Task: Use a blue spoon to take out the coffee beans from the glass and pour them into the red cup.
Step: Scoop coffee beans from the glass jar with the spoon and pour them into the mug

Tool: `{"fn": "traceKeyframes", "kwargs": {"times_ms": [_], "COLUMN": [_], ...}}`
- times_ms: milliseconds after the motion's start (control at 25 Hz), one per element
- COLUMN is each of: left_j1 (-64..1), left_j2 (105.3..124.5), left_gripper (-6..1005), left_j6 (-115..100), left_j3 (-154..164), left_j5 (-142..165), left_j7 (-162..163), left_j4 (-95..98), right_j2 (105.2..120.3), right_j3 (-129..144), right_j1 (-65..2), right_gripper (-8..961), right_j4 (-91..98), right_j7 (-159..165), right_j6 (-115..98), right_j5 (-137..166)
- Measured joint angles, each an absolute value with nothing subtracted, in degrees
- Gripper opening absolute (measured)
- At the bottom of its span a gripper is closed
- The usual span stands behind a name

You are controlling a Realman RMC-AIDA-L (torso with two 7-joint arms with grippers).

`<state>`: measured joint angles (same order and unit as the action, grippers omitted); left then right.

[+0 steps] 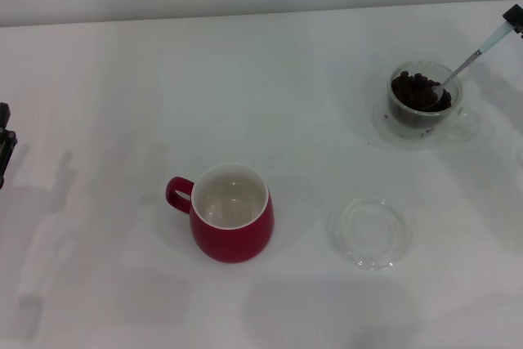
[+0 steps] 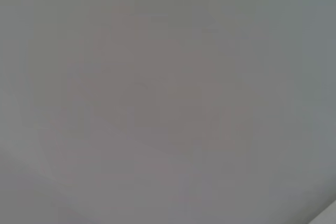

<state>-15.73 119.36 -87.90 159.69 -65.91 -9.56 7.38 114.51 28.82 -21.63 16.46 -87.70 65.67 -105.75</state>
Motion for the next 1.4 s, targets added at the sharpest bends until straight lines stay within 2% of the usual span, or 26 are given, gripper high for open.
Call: {"fn": "traceKeyframes", "kwargs": {"times_ms": [1400], "left_j1": [-15.88], "left_j2": [119.26], "left_gripper": [682], "left_j6": [-87.42], "left_j3": [159.78], "left_j5": [-65.83], "left_j7": [-9.54], "left_j4": [7.38], "right_j2": [114.22], "right_j3": [28.03], "right_j1": [-21.27], "right_gripper": [173], "right_j4": [14.88], "right_j7": [-82.65], "right_j6": [67.19], "right_j5": [-108.5]}}
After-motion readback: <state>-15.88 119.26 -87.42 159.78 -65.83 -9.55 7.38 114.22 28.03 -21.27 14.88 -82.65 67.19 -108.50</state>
